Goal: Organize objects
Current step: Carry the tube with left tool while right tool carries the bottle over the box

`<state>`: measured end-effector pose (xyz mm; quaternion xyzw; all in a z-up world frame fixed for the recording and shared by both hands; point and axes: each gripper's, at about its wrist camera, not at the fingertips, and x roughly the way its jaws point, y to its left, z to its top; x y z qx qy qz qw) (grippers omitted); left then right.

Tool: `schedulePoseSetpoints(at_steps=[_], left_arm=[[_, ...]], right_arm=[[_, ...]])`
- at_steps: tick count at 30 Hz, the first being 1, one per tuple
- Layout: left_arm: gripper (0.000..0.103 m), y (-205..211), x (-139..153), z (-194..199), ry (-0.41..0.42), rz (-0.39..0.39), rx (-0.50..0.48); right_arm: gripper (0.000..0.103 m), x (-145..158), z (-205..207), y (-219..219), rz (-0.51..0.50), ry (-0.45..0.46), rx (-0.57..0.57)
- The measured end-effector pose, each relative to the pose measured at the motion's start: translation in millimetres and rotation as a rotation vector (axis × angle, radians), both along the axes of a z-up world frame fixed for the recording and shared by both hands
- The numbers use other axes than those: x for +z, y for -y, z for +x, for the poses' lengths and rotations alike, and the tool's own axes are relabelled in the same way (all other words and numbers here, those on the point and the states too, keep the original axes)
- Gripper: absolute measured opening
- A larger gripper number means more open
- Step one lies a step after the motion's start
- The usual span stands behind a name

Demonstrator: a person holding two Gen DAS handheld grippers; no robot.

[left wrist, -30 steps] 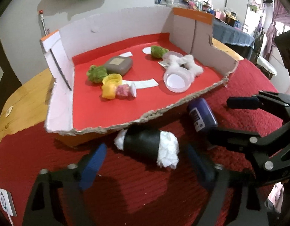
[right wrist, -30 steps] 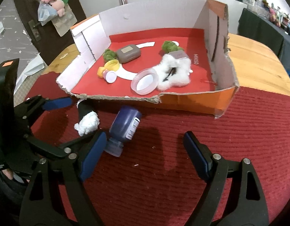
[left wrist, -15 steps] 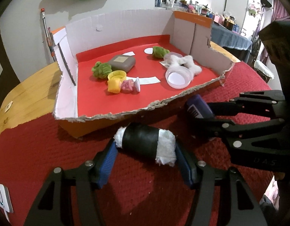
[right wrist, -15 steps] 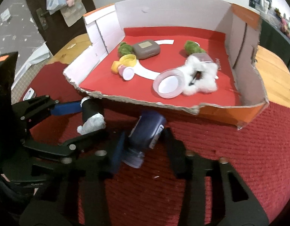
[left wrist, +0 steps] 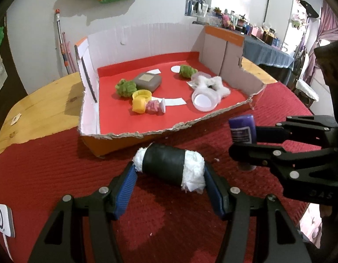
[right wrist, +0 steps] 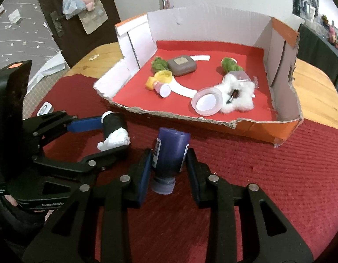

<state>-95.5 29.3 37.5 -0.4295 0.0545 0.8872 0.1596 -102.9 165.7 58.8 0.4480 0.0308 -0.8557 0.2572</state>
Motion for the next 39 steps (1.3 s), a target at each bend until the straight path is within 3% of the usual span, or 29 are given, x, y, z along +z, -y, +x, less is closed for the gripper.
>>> schedulePoseSetpoints(at_steps=[15, 25, 30, 39], left_arm=[[0.062, -4, 17, 8, -0.043, 0.011, 0.0], [0.062, -5, 41, -10, -0.074, 0.042, 0.002], [0.062, -4, 45, -29, -0.063, 0.039, 0.011], [0.062, -2, 30, -67, 0.033, 0.025, 0.01]], right_arm=[[0.029, 17, 14, 0, -0.018, -0.038, 0.018], [0.029, 36, 7, -3, -0.033, -0.071, 0.029], [0.029, 39, -9, -3, -0.035, -0.063, 0.032], [0.029, 34, -45, 4, -0.033, -0.017, 0.049]])
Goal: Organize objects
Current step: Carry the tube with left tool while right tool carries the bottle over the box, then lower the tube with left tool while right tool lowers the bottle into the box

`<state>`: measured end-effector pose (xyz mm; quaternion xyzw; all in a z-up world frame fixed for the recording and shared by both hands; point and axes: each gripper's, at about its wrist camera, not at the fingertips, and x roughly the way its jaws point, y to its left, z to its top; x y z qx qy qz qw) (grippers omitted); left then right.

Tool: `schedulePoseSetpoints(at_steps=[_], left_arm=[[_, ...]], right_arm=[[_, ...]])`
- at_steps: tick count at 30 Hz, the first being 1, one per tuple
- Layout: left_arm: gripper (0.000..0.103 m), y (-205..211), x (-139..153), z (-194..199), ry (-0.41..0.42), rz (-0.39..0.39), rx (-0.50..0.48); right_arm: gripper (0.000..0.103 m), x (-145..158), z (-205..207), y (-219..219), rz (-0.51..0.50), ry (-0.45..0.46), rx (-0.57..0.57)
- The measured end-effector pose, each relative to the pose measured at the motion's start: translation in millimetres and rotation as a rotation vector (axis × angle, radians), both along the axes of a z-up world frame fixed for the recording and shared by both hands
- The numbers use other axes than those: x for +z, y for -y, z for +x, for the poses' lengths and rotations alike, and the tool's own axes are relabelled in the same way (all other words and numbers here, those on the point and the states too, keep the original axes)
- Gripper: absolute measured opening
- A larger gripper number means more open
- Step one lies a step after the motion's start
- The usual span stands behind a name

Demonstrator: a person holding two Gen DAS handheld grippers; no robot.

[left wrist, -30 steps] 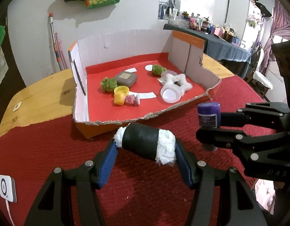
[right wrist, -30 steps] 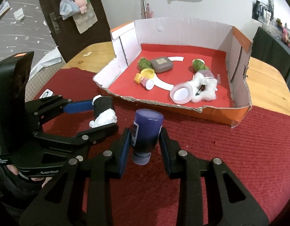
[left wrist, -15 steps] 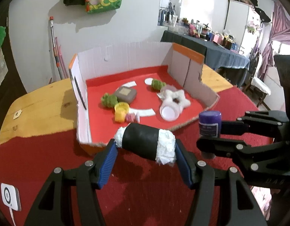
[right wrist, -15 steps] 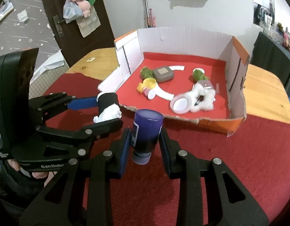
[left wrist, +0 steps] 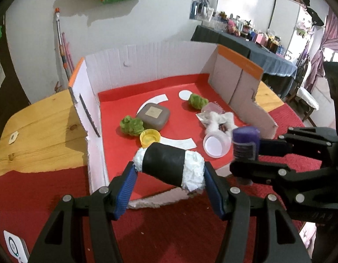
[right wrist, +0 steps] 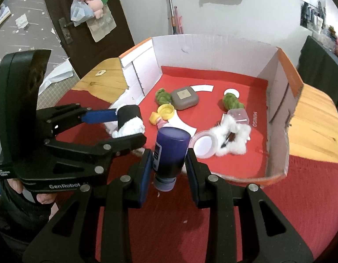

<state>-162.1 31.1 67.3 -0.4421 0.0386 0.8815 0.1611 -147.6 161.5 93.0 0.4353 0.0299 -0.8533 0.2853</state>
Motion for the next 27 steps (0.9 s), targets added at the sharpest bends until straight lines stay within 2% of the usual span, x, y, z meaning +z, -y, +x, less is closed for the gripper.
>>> schedulePoseSetpoints(at_steps=[11, 17, 23, 27], left_arm=[[0.062, 12, -25, -25, 0.095, -0.016, 0.008], [0.062, 11, -28, -26, 0.078, -0.06, 0.005], [0.063, 1, -32, -26, 0.083, -0.076, -0.044], [0.063, -1, -33, -28, 0.084, -0.083, -0.044]], right_arm=[[0.028, -27, -41, 14, 0.006, 0.091, 0.025], [0.027, -45, -55, 15, -0.004, 0.166, 0.034], [0.027, -45, -62, 10, 0.018, 0.167, 0.014], [0.027, -45, -65, 2, 0.026, 0.162, -0.006]])
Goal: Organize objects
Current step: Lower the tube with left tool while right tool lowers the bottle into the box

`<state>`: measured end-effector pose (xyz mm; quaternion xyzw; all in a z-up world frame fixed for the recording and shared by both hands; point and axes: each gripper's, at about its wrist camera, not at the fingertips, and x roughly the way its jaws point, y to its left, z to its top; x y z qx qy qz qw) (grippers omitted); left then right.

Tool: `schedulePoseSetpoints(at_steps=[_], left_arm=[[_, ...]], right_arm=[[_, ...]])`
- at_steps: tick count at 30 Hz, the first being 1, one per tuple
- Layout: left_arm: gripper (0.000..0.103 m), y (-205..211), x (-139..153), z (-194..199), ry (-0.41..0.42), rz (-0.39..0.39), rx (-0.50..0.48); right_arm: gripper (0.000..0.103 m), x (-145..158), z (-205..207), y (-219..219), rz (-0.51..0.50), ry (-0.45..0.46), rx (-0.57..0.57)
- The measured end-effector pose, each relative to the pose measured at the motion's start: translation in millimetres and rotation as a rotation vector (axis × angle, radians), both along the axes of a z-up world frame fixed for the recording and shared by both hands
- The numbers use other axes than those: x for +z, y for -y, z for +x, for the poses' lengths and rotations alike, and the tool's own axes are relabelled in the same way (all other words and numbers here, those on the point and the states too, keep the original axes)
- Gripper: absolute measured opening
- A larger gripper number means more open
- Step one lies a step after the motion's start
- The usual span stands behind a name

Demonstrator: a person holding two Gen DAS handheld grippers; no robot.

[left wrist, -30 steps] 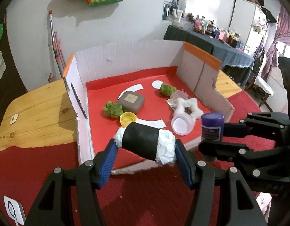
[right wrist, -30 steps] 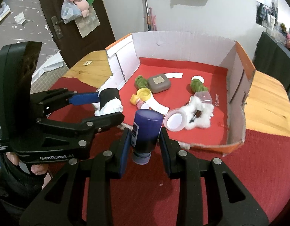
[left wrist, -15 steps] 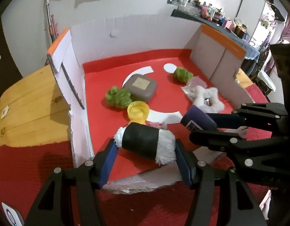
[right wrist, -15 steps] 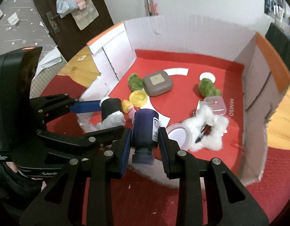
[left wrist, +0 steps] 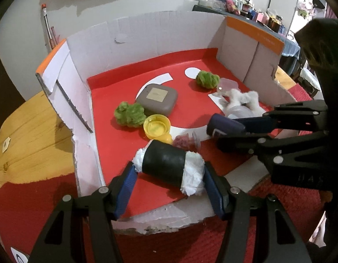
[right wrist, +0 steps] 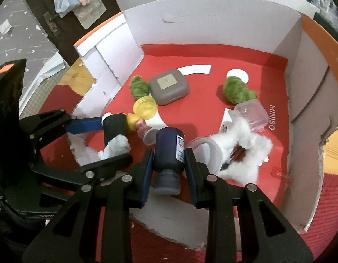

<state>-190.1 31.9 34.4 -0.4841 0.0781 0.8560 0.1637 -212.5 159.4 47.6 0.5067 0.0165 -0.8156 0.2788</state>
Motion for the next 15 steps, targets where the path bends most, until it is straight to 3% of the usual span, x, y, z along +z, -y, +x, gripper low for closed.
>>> schedulePoseSetpoints(at_steps=[15], left_arm=[[0.062, -17, -6, -18, 0.001, 0.013, -0.01]], right_arm=[[0.027, 2, -8, -21, 0.028, -0.042, -0.077]])
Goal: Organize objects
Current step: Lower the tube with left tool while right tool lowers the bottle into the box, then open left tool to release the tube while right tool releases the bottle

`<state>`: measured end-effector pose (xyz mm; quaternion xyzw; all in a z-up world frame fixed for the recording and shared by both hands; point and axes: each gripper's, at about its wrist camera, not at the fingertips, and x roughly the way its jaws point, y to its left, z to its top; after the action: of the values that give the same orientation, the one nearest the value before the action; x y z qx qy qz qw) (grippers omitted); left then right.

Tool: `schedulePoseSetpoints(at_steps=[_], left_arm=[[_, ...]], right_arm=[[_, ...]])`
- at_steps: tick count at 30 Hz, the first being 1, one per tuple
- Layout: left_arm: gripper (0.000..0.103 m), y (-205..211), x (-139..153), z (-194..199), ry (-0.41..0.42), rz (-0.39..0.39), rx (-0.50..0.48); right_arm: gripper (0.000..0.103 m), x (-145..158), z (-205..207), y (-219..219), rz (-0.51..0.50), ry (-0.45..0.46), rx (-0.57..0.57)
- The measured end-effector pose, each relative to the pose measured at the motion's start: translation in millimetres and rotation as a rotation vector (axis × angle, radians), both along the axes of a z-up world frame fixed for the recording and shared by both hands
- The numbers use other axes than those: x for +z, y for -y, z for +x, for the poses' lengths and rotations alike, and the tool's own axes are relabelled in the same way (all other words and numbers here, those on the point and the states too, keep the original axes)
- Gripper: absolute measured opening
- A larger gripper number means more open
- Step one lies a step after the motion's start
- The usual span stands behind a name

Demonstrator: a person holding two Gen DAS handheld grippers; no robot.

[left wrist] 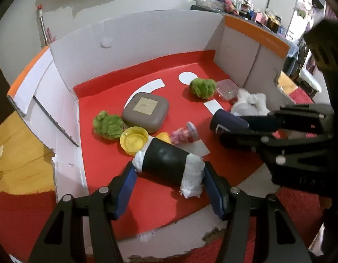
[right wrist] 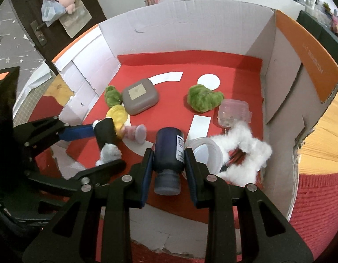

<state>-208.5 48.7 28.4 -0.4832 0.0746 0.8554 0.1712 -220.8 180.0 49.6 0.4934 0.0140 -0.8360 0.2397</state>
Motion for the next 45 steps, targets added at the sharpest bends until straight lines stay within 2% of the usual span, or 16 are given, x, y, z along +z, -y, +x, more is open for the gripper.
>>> schedulePoseSetpoints(at_steps=[7, 13, 22, 32, 36, 45], left_arm=[[0.062, 1.3, 2.4, 0.3, -0.023, 0.005, 0.015], [0.063, 5.3, -1.1, -0.2, -0.001, 0.05, 0.022], [0.063, 6.2, -1.4, 0.9, -0.004, 0.062, 0.025], [0.065, 4.8, -1.6, 1.9, -0.009, 0.043, 0.03], [0.07, 3.2, -2.5, 2.7, -0.013, 0.028, 0.031], [0.073, 3.6, 1.7, 7.3, -0.019, 0.036, 0.032]], right_arm=[[0.027, -0.2, 0.7, 7.4, 0.02, -0.028, -0.007], [0.027, -1.5, 1.9, 7.7, 0.013, -0.037, -0.015], [0.027, -2.9, 0.6, 5.3, -0.01, -0.032, -0.022], [0.027, -3.2, 1.0, 4.6, -0.022, -0.026, -0.025], [0.028, -2.5, 2.4, 4.9, -0.029, -0.021, -0.022], [0.029, -0.1, 7.9, 4.6, -0.047, -0.025, -0.016]])
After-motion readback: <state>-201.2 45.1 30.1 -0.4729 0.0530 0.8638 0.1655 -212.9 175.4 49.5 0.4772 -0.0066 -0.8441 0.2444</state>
